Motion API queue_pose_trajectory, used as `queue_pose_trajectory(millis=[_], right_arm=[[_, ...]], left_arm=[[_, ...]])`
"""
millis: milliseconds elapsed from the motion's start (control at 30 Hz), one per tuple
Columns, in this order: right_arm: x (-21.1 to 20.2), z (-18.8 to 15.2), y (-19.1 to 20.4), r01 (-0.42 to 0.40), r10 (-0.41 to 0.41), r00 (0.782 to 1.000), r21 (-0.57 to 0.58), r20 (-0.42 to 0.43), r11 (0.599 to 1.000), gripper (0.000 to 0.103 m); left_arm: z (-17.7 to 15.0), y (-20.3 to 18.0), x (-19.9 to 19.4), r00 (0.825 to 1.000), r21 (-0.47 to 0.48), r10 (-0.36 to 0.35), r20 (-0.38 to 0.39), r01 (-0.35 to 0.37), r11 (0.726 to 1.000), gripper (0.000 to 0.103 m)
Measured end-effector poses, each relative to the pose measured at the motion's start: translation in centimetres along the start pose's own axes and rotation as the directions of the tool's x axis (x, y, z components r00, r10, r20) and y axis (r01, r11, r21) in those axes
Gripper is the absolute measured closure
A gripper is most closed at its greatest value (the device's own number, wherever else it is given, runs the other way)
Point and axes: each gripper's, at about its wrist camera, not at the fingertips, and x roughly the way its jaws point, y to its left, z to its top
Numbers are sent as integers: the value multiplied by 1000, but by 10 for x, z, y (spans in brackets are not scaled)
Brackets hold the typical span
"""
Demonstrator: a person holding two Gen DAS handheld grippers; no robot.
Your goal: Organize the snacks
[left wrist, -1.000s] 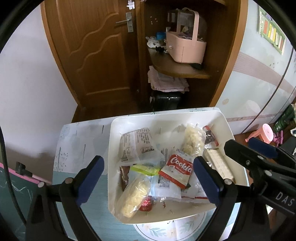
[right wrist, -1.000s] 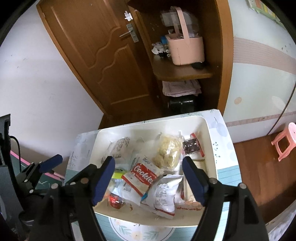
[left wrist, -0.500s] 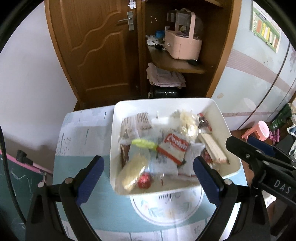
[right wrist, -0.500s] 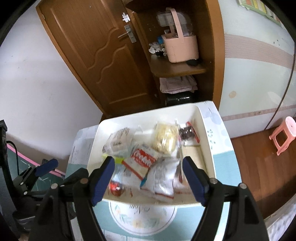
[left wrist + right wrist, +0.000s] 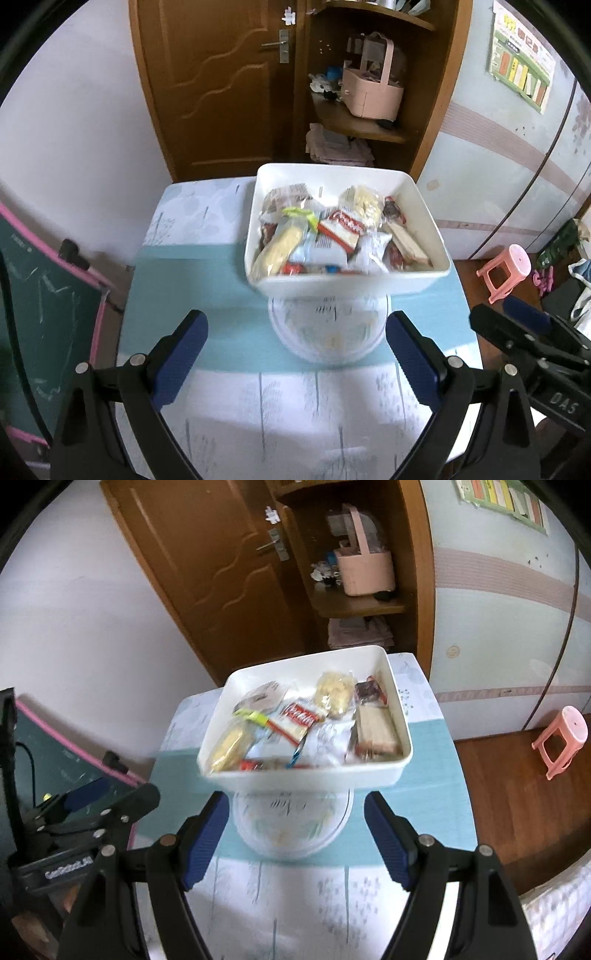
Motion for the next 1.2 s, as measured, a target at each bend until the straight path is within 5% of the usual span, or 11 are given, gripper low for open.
queue_pose_trajectory(millis=[500, 1200], right_arm=[[-105, -62, 21, -12, 13, 1000, -29, 8, 1000, 27], [-142, -85, 36, -14, 17, 999, -77, 46, 997, 27]], left_arm=[[-73, -9, -107, 998, -23, 49, 47, -48, 999, 6], [-92, -21, -144, 993, -19, 64, 97, -63, 998, 6]])
